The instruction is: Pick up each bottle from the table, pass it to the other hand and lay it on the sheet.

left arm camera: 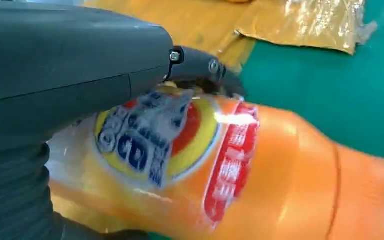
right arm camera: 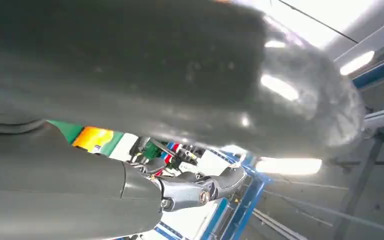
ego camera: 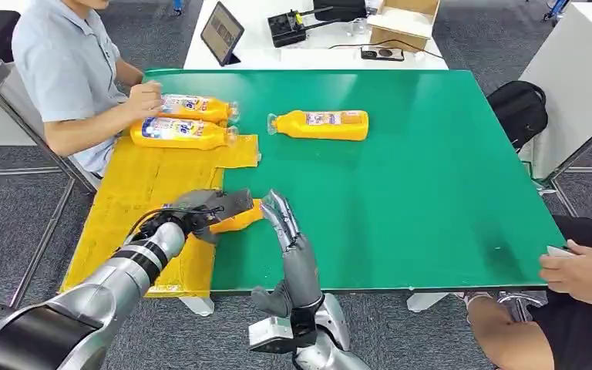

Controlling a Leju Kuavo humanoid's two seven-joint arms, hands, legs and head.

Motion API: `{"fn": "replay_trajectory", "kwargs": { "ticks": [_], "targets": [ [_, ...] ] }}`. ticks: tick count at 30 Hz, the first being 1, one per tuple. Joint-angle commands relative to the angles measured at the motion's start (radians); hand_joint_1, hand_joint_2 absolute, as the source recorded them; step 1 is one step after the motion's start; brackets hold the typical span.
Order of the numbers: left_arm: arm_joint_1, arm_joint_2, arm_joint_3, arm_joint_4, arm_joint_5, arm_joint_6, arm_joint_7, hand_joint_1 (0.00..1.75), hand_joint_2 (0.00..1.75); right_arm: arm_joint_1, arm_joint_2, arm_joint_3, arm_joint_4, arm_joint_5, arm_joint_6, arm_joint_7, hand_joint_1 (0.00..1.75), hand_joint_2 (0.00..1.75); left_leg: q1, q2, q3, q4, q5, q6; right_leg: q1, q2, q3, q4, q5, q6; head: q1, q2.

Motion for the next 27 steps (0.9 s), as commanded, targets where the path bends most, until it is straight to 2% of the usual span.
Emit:
{"fn": "replay_trajectory", "kwargs": {
  "ticks": [1, 7, 9, 10, 11, 14, 18, 19, 20, 22, 24, 25, 27],
  "targets": [
    [-0.037, -0.037, 0.07, 0.093, 0.043, -0.059, -0.04, 0.0, 1.75, -0.054, -0.036, 0.034, 0.092, -0.004, 0.0, -0.033, 0.0, 0.0, 0.0, 0.001, 0.003, -0.001, -0.001, 0.001, 0.001, -0.001, 0.004, -0.001, -0.001, -0.002, 0.0, 0.0],
    [-0.019, -0.04, 0.121, 0.065, 0.112, -0.095, -0.139, 0.0, 1.75, -0.061, -0.043, 0.044, 0.11, 0.002, 0.0, -0.033, 0.0, 0.0, 0.001, 0.001, 0.004, -0.001, -0.001, 0.001, 0.001, 0.0, 0.004, -0.002, 0.0, -0.002, 0.0, 0.0],
    [0.009, -0.047, 0.168, 0.004, 0.167, 0.004, -0.264, 0.0, 1.75, -0.055, -0.049, 0.05, 0.094, 0.004, 0.0, -0.033, 0.0, 0.0, 0.0, 0.0, 0.002, -0.001, 0.0, 0.001, 0.0, 0.0, 0.003, -0.001, 0.0, -0.001, 0.001, 0.0],
    [0.012, -0.051, 0.177, -0.009, 0.178, 0.013, -0.279, 0.0, 1.75, -0.052, -0.05, 0.05, 0.088, 0.005, 0.0, -0.033, 0.0, 0.0, 0.0, 0.001, 0.004, -0.001, -0.001, 0.002, 0.001, -0.001, 0.005, -0.002, 0.0, -0.002, 0.0, 0.0],
    [0.03, -0.067, 0.26, -0.049, 0.279, 0.017, -0.343, 0.0, 1.75, -0.05, -0.049, 0.053, 0.081, 0.002, 0.0, -0.033, 0.0, 0.0, 0.0, 0.0, 0.003, -0.001, -0.001, 0.001, 0.0, 0.0, 0.004, -0.001, 0.0, -0.002, 0.0, 0.0],
    [0.085, -0.093, 0.32, -0.185, 0.398, 0.026, -0.453, 0.0, 1.75, -0.01, -0.021, -0.016, 0.0, 0.128, 0.0, -0.033, 0.0, 0.0, 0.0, 0.0, 0.002, 0.0, -0.001, 0.001, 0.001, -0.001, 0.002, -0.001, 0.0, -0.002, 0.0, 0.0],
    [0.173, -0.128, 0.352, -0.393, 0.574, 0.015, -0.461, 0.0, 1.75, 0.026, 0.005, -0.048, -0.092, 0.183, 0.0, -0.033, 0.0, 0.0, 0.0, 0.0, 0.0, 0.0, -0.001, 0.001, 0.0, -0.001, 0.0, 0.0, -0.001, -0.002, 0.0, 0.0],
    [0.173, -0.128, 0.352, -0.393, 0.574, 0.015, -0.461, 0.0, 1.75, 0.026, 0.005, -0.048, -0.092, 0.183, 0.0, -0.033, 0.0, 0.0, 0.0, -0.001, 0.002, 0.001, -0.002, 0.001, 0.001, -0.002, 0.002, 0.0, -0.002, -0.003, 0.001, 0.0],
    [0.219, -0.141, 0.355, -0.488, 0.649, 0.013, -0.461, 0.0, 1.75, 0.04, 0.003, -0.039, -0.135, 0.19, 0.0, -0.033, 0.0, 1.75, 0.0, 0.0, 0.001, 0.0, -0.001, 0.001, 0.0, -0.001, 0.001, 0.0, -0.001, -0.002, 0.0, 0.0],
    [0.247, -0.151, 0.367, -0.538, 0.711, -0.004, -0.444, 0.0, 1.75, 0.047, -0.004, -0.019, -0.164, 0.17, 0.0, -0.033, 0.0, 1.75, 0.0, 0.0, 0.002, 0.0, -0.002, 0.001, 0.001, -0.001, 0.002, 0.0, -0.001, -0.002, 0.001, 0.0],
    [0.341, -0.152, 0.353, -0.695, 0.865, -0.027, -0.396, 0.0, 1.75, 0.08, -0.025, 0.014, -0.236, 0.19, 0.0, -0.033, 0.0, 1.75, 0.0, 0.001, 0.001, 0.0, -0.001, 0.001, 0.0, 0.0, 0.0, 0.0, -0.001, -0.002, 0.0, 0.0],
    [0.341, -0.152, 0.353, -0.695, 0.865, -0.027, -0.396, 0.0, 1.75, 0.08, -0.025, 0.014, -0.236, 0.19, 0.0, -0.033, 0.0, 1.75, 0.0, 0.001, 0.003, 0.0, -0.002, 0.002, 0.001, 0.0, 0.003, -0.001, -0.002, -0.003, 0.001, 0.0],
    [0.436, -0.124, 0.311, -0.816, 0.911, 0.062, -0.398, 0.0, 1.75, 0.117, -0.037, -0.025, -0.219, 0.266, 0.0, -0.033, 0.0, 1.75, 0.0, 0.001, 0.002, 0.0, -0.001, 0.001, 0.0, 0.001, 0.001, -0.001, -0.001, -0.002, 0.0, 0.0]
  ]
}}
